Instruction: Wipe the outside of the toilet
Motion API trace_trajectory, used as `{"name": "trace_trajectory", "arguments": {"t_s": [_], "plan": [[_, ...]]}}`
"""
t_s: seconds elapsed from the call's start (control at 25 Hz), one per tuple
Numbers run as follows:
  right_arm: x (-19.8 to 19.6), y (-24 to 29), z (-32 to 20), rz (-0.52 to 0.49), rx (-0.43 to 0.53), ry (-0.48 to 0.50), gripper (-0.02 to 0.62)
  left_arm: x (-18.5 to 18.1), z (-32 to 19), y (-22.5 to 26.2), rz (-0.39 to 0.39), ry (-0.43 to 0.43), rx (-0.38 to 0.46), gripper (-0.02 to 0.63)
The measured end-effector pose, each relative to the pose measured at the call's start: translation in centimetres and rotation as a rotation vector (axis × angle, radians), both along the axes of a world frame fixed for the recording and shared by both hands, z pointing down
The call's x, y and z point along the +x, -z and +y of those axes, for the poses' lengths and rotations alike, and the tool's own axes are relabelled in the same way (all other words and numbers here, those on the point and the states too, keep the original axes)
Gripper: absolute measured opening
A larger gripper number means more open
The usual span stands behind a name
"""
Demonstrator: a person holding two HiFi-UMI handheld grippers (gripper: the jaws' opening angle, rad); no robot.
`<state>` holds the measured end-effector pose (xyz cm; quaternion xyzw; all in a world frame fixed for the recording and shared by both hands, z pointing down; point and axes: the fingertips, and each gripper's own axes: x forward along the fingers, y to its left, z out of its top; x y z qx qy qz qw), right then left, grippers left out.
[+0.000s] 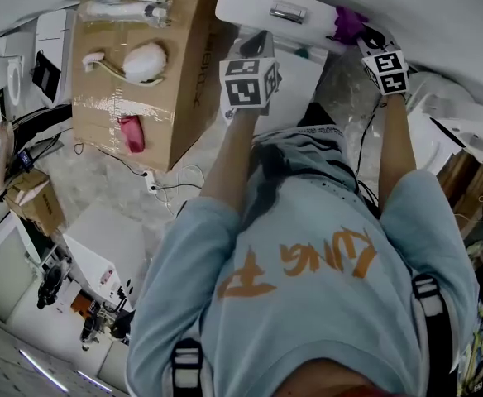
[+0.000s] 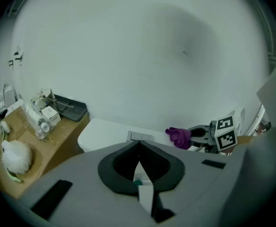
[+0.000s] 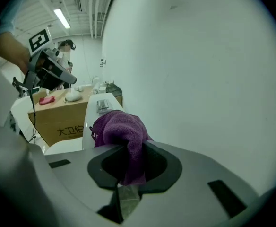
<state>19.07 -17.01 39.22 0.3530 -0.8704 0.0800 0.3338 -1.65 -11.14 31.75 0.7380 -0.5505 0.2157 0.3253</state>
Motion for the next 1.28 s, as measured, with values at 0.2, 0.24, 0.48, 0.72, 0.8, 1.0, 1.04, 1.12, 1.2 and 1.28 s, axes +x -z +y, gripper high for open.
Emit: {"name": "trace_trajectory", "arguments": {"t_s": [0.2, 0.24, 0.48, 0.72, 0.8, 1.0, 1.04, 1.12, 1.2, 1.28], "plan": [[0.2, 1.2, 0.2, 0.029, -0.066, -0.047, 0.072, -1.3, 0.4, 0.4, 0.004, 0.022, 0.01, 0.025], [-0.2, 1.8, -0.1, 0.01, -0.057, -0.052, 0.072, -1.6, 0.5, 0.3, 0.005, 0.031, 0.01, 0.025], [-6.3, 6.1, -1.9, -0.09, 0.027, 0.036, 0.072, -4.1, 1.1, 0.3, 0.004, 0.096, 0.015, 0.025], [-15.1, 9.5, -2.4, -0.169, 0.08, 0.248, 0.074, -7.4, 1.2, 1.0, -0.007, 0.187, 0.035, 0.025], [-18.2, 9.9, -2.7, -0.194, 0.084, 0.316, 0.074, -8.5, 1.3, 1.1, -0.008, 0.227, 0.041, 0.025], [-26.0, 9.4, -2.0, -0.21, 0.09, 0.502, 0.074, -11.6, 2.2, 0.7, -0.007, 0.335, 0.042, 0.026], [-27.2, 9.2, -1.5, -0.196, 0.096, 0.549, 0.074, -11.9, 2.6, 0.7, -0.009, 0.346, 0.04, 0.025], [-29.2, 8.7, -0.5, -0.158, 0.109, 0.65, 0.074, -12.1, 3.2, 0.9, -0.015, 0.357, 0.033, 0.025], [-31.0, 7.9, -0.2, -0.139, 0.107, 0.708, 0.074, -12.6, 3.7, 0.9, -0.021, 0.371, 0.028, 0.026], [-32.9, 6.8, -0.6, -0.126, 0.099, 0.73, 0.074, -13.4, 3.9, 0.8, -0.027, 0.39, 0.024, 0.025]]}}
